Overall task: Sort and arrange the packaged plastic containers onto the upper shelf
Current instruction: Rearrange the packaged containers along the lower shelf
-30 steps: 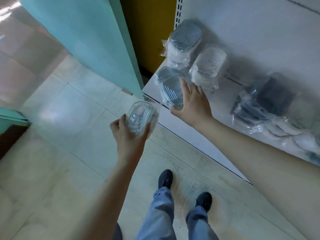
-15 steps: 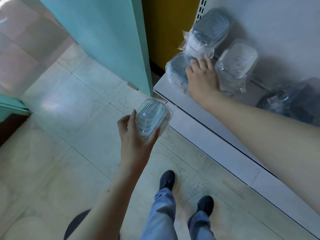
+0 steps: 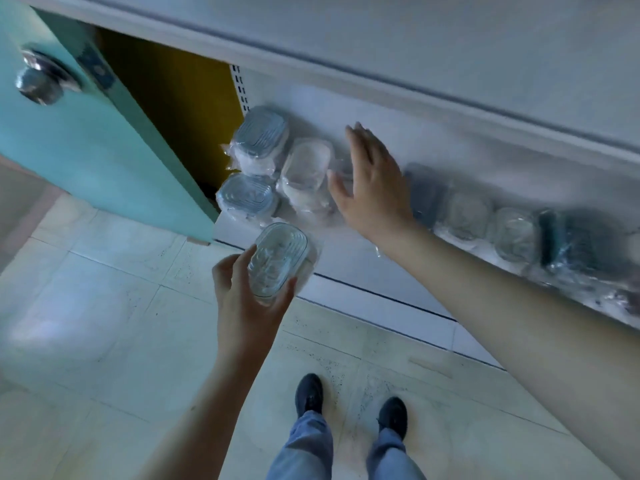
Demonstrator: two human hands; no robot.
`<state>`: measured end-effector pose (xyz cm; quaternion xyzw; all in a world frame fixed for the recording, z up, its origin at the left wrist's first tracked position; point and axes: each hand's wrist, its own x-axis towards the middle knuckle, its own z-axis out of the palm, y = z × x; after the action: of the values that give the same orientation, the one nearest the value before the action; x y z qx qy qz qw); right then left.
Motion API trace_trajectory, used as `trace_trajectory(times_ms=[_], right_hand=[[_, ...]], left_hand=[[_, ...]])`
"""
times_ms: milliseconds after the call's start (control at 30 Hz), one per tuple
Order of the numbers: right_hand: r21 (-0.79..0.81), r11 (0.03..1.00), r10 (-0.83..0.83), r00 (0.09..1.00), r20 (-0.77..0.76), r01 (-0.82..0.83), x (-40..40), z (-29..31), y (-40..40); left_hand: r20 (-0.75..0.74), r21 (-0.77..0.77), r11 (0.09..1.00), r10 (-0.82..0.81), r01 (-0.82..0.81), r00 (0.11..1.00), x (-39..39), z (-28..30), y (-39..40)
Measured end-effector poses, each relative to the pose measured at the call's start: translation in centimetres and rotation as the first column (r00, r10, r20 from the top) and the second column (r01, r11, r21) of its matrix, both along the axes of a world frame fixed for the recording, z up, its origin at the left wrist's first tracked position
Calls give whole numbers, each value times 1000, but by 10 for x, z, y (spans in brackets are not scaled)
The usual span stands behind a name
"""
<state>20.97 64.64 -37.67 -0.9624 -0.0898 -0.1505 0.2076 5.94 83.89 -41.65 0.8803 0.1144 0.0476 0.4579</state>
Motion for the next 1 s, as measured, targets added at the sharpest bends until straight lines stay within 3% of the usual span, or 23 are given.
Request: trace_trajectory(times_ms=[200,300,600,800,1000], right_hand=[[10,970,-242,970,15,242,-58,22,-133],[-9,944,-329,940,-85,330,-102,20,-214],[-25,860,-505,843,-186,509,-245,7,-433],[30,786,-591,764,-258,618,-296,-8,-507],[14,792,-569,746,-345,610,-316,-36,-525]], left_hand=[[48,43,976,-213,211,976,-12,17,-115],[42,58,957,-287,285,957,-30,18,-180],[-37,64,928,-364,366,931,-82,32,-373],[-120,76,899,-421,431,899,-100,26,-460],[-268,134,855,-455,500,849,-98,-3,-480]])
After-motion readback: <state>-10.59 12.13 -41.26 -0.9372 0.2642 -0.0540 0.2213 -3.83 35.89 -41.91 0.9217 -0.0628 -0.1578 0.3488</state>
